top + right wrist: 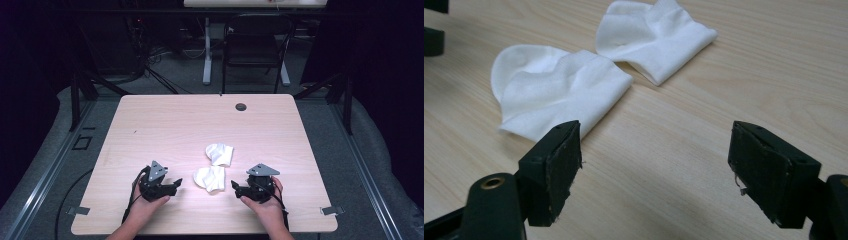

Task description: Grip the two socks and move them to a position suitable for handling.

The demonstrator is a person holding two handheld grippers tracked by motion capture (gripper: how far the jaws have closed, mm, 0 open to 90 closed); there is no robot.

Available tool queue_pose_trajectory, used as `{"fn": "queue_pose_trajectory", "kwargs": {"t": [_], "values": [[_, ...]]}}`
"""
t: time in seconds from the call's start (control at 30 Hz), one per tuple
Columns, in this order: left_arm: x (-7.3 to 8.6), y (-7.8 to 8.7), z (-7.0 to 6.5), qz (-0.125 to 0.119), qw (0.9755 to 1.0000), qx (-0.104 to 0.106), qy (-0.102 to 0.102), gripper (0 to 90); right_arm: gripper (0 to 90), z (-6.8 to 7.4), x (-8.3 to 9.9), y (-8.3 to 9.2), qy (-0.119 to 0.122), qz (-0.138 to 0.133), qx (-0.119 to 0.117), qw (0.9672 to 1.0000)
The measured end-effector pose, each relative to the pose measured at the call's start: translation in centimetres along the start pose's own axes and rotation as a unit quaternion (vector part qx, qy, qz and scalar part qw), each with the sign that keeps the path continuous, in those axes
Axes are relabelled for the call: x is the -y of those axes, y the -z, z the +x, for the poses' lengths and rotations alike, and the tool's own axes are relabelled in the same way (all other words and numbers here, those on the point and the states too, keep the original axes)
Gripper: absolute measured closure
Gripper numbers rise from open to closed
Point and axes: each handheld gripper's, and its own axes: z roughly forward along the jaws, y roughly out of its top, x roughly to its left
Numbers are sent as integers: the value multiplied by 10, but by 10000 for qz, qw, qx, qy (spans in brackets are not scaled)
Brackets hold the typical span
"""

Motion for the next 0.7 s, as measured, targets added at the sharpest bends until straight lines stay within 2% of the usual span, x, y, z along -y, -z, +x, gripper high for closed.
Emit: {"fn": "queue_pose_trajectory", "kwargs": {"t": [0.03,0.07,0.1,0.13,0.2,0.23,0.27,0.3,0.37,0.4,0.53,0.7], "values": [[0,0,0,0,10000,0,0,283,215,0,0,0,0,0,0,10000],[0,0,-1,-12,10000,10,-4,283,221,1,1,-1,89,31,67,9999],[0,0,-1,32,10000,-27,-33,266,242,3,2,-3,288,70,218,9993],[0,0,-1,32,10000,-27,-33,266,242,3,2,-3,288,70,218,9993],[0,1,0,86,10000,-3,-21,267,271,5,3,-5,451,32,322,9985],[0,2,1,100,9999,-12,-69,267,292,6,3,-6,546,5,391,9977],[0,3,1,93,9999,-38,-66,267,364,7,4,-7,634,16,390,9972],[1,4,1,95,9999,-40,-103,267,380,8,4,-8,689,37,411,9968],[1,5,2,91,9998,-95,-120,267,392,9,5,-9,728,-18,434,9964],[1,5,1,73,9998,-144,-117,269,429,10,6,-9,794,-103,421,9959],[2,6,1,-14,9991,-375,-202,292,465,11,8,-11,877,-85,395,9953],[3,7,3,-62,9985,-512,-155,337,490,14,9,-13,877,9,430,9952]]}}
